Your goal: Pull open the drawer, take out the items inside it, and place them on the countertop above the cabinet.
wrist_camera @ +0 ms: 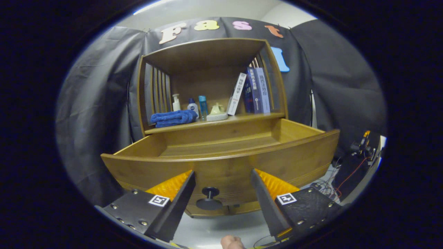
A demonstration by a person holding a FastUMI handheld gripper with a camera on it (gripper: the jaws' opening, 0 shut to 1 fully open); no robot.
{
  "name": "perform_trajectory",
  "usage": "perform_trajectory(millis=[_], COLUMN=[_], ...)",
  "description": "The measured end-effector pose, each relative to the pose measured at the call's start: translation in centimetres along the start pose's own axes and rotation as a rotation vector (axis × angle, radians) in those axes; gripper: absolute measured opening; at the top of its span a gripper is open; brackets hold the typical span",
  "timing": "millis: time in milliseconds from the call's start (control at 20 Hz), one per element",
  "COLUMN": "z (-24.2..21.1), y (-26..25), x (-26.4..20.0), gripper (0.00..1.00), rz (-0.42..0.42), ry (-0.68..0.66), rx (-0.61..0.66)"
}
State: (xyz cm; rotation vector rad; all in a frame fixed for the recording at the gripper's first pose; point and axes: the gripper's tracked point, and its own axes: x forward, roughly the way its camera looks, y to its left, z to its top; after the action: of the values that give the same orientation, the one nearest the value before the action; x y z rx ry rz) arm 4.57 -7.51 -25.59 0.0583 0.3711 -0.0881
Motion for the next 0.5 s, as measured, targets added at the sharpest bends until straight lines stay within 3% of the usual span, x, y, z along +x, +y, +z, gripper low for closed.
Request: perform_trajectory(millis=[300,500], z=[-0.7,-0.5], y=[0.9,0.7], x=[0.2,1.9], gripper=[0.99,0.99], rz=[-0.016,0.017], ry=[-0.073,-0.089], rx=[-0.132,-0.104])
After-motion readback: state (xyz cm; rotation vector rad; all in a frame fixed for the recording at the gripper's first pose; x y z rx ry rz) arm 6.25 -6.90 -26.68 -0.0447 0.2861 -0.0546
